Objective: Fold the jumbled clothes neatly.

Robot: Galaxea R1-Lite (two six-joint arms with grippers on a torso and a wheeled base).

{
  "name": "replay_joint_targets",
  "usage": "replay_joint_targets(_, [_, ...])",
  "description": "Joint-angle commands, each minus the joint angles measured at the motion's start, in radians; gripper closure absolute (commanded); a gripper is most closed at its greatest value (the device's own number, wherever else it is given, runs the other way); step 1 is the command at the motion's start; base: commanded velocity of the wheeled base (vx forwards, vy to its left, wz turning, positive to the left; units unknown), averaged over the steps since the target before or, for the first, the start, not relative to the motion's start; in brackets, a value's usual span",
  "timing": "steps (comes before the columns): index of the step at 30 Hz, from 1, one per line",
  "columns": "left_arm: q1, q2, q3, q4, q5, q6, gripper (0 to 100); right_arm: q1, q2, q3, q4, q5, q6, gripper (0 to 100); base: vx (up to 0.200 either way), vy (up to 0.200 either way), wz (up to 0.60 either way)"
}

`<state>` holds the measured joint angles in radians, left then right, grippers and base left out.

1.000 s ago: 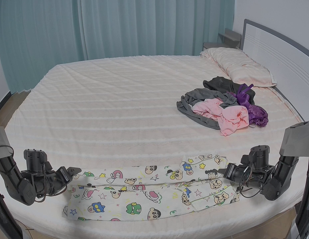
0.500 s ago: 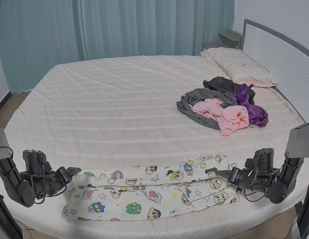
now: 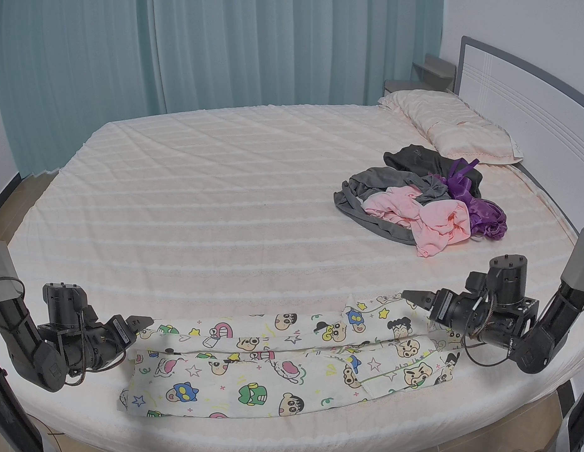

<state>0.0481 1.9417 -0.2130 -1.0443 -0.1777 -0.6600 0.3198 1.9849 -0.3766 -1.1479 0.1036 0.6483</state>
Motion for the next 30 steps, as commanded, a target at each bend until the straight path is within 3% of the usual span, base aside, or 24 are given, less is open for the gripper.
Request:
replay_joint_targets(1, [-0.001, 0.005, 0.001, 0.0, 0.0, -0.001, 0, 0.067, 0.041, -0.14, 0.054, -0.002, 0.005, 0, 0.0, 0.0, 0.0])
replay_joint_targets(5, [-0.001, 0.01, 0.001, 0.0, 0.0, -0.003, 0, 0.102, 0.114, -0.185, 0.051, -0.002, 0.01, 0, 0.0, 0.0, 0.0])
replay_joint_targets(9, [-0.001, 0.011, 0.003, 0.0, -0.023, -0.009, 0, 0.127, 0.233, -0.239, 0.042, -0.021, 0.076, 0, 0.0, 0.0, 0.0])
replay_joint_targets(12, [-0.004, 0.011, 0.003, 0.0, -0.023, -0.016, 0, 0.117, 0.262, -0.249, 0.039, -0.028, 0.094, 0, 0.0, 0.0, 0.0])
replay_joint_targets(21, [-0.011, 0.003, 0.001, -0.005, -0.022, -0.041, 0, -0.005, 0.299, -0.225, 0.002, -0.027, 0.106, 0, 0.0, 0.0, 0.0])
replay_joint_targets(27, [-0.007, -0.001, -0.023, -0.005, -0.003, -0.046, 0, -0.011, 0.269, -0.183, -0.081, -0.032, 0.152, 0, 0.0, 0.0, 0.0])
replay_joint_targets(30, [0.001, 0.01, -0.077, 0.0, 0.044, -0.05, 0, -0.007, 0.23, -0.157, -0.102, -0.032, 0.151, 0, 0.0, 0.0, 0.0])
